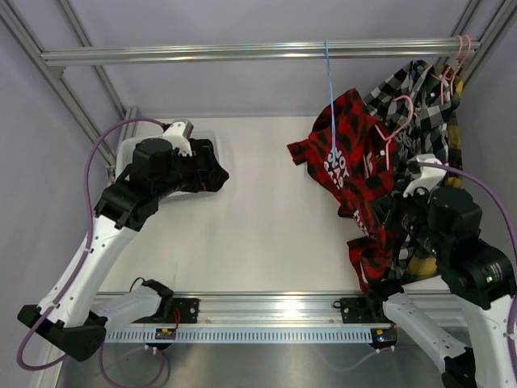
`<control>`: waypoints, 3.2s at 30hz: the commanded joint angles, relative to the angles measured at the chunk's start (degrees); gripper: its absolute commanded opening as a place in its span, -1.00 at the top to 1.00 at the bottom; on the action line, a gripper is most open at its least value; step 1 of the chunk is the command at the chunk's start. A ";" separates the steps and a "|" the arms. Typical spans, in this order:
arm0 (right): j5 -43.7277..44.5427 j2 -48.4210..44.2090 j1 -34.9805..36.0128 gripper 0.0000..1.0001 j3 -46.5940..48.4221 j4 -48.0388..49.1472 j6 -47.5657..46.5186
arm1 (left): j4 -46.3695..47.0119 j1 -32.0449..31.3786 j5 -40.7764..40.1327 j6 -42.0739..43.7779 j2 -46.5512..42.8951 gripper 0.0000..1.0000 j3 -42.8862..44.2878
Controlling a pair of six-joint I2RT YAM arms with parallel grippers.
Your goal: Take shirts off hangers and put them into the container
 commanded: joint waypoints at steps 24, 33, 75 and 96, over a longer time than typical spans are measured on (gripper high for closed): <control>-48.81 7.77 0.54 1.00 37.59 -8.11 -13.53 | -1.73 -0.24 -4.03 3.84 -1.32 -0.98 11.26; -52.83 15.42 0.54 1.00 25.68 -11.72 -20.65 | -3.84 -0.24 -7.37 4.90 -4.30 -0.98 11.79; -36.99 34.15 18.39 1.00 5.87 15.36 -15.12 | 15.85 -18.00 -10.71 -0.72 10.72 0.55 13.46; -2.11 22.38 18.47 -0.79 9.83 12.10 -0.62 | 16.20 -18.35 -35.40 -10.57 17.92 1.00 9.67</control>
